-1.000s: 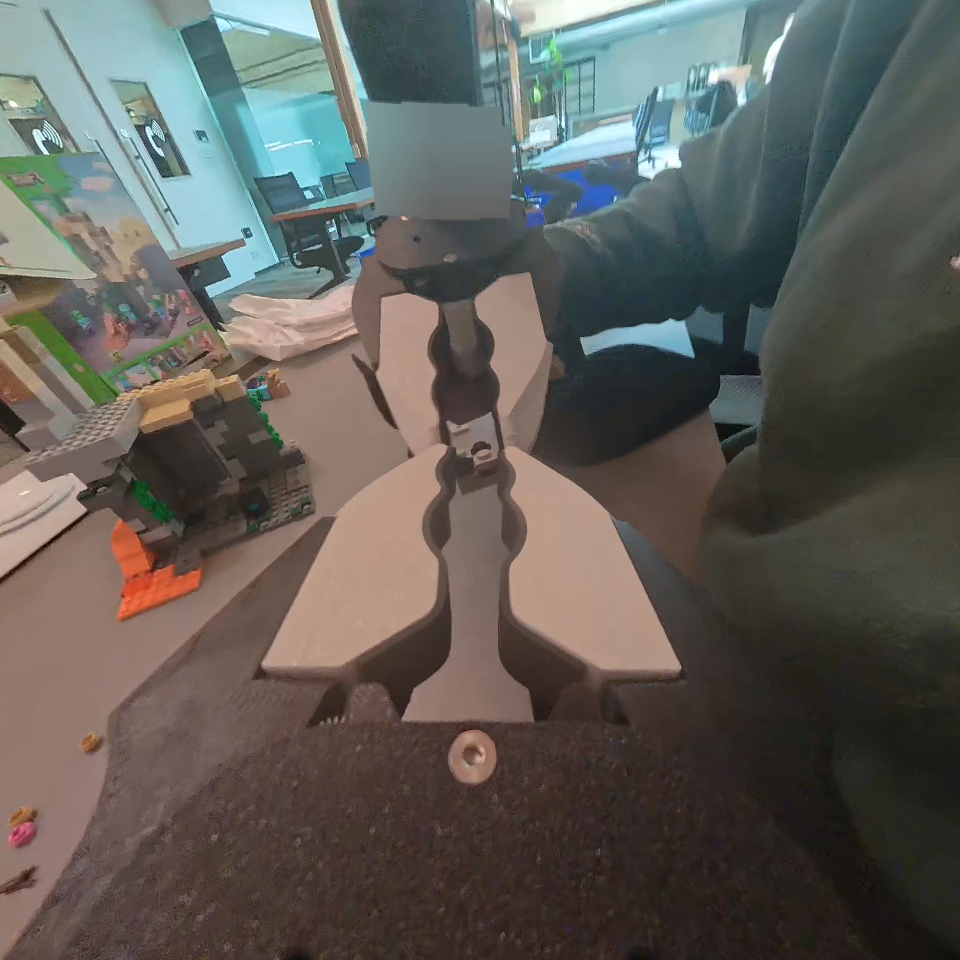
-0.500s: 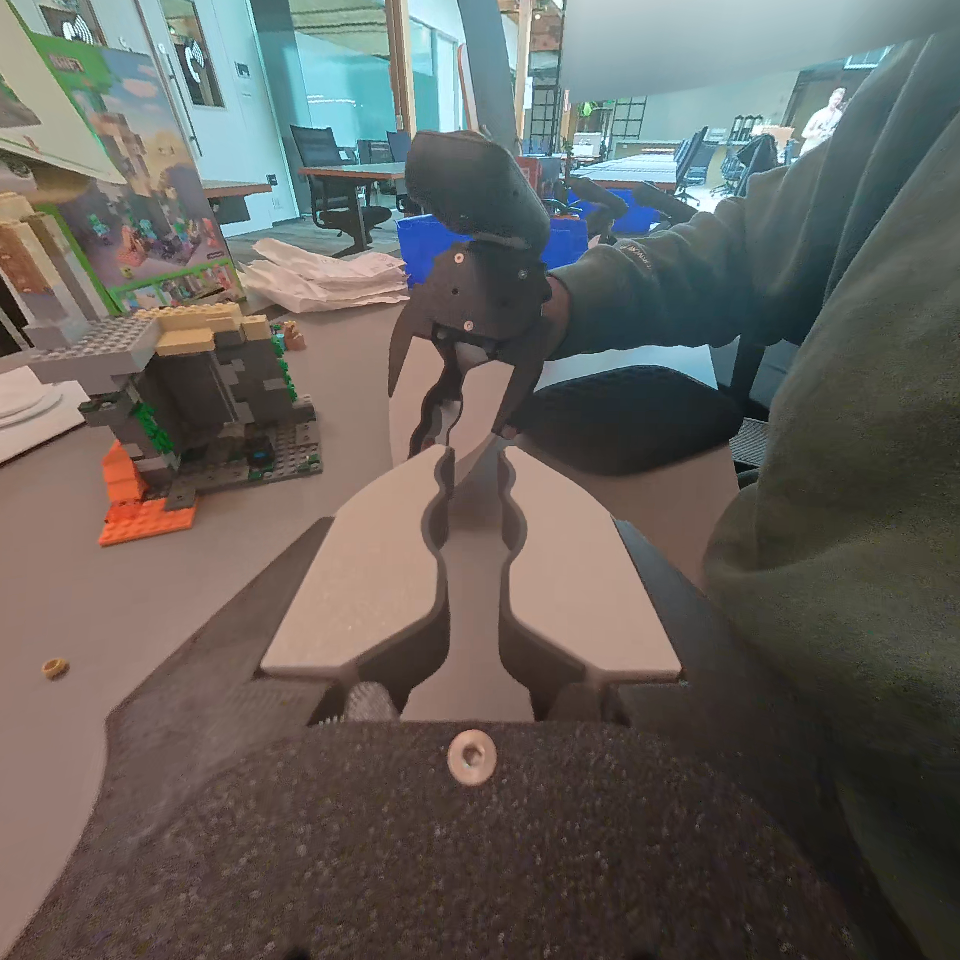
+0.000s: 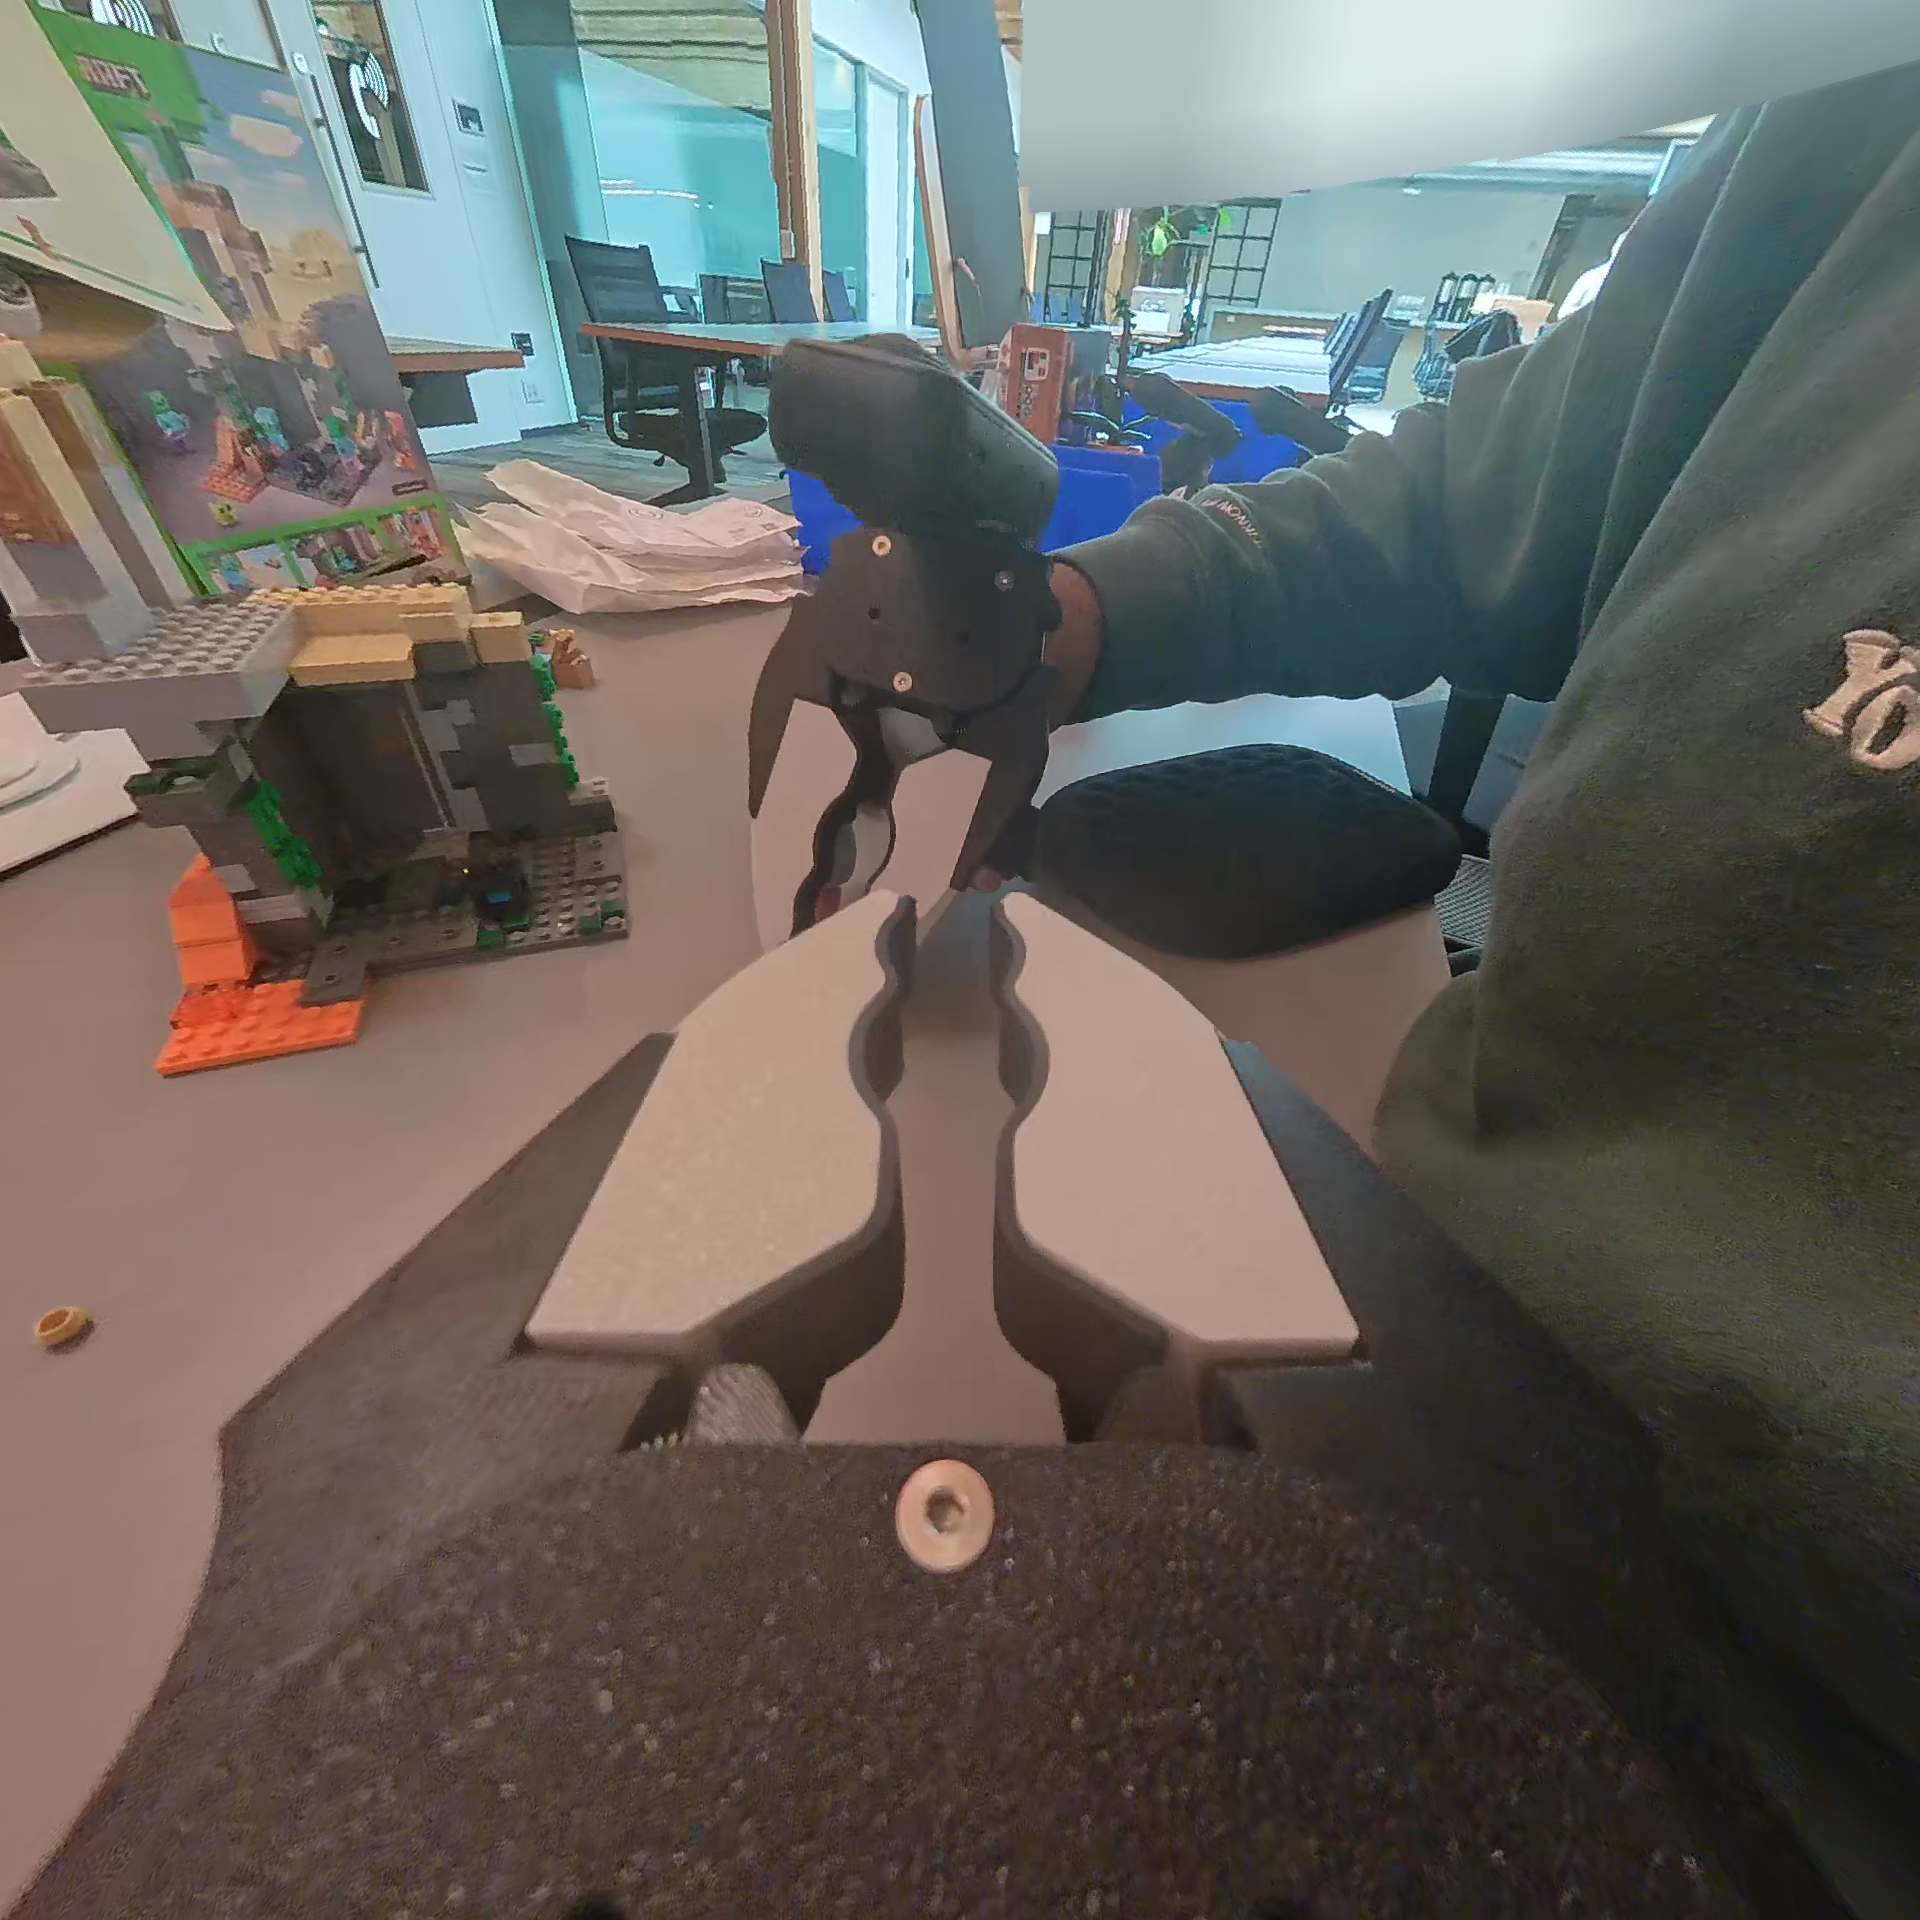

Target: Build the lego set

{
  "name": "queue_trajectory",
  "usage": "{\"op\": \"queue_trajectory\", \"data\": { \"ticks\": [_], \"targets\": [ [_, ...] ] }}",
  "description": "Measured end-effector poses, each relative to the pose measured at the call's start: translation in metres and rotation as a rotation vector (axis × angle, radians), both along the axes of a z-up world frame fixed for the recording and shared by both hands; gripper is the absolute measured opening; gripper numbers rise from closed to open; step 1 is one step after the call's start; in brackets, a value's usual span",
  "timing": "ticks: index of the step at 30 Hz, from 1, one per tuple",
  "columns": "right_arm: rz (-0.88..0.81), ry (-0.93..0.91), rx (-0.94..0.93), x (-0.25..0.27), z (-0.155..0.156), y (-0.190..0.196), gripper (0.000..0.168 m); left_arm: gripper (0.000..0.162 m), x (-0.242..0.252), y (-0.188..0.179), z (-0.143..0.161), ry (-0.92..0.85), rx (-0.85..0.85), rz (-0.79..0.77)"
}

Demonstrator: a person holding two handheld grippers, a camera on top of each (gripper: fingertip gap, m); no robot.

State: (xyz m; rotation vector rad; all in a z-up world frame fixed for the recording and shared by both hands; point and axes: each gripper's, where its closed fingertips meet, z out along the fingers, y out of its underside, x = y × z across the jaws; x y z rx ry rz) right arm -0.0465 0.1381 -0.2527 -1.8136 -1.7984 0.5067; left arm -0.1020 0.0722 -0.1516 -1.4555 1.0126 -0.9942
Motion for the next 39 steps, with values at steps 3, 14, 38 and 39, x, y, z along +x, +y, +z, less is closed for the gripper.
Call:
{"op": "queue_trajectory", "data": {
  "ticks": [3,14,38,39],
  "targets": [
    [0.001,0.0,-0.003,0.0,0.0,-0.001,0.021,0.013,0.0,0.0,0.0,0.002,-0.001,0.0],
    [-0.184,0.052,-0.026,0.077,0.055,0.033,0.023,0.011,0.001,0.0,-0.002,0.008,-0.001,0.003],
    [-0.397,-0.243,-0.173,0.125,-0.004,-0.004,0.016,0.007,0.001,-0.002,0.0,0.007,0.011,-0.003],
    [-0.373,-0.246,-0.155,0.122,-0.003,-0.003,0.015,0.007,0.0,-0.002,0.0,0.005,0.013,-0.002]
  ]
}}
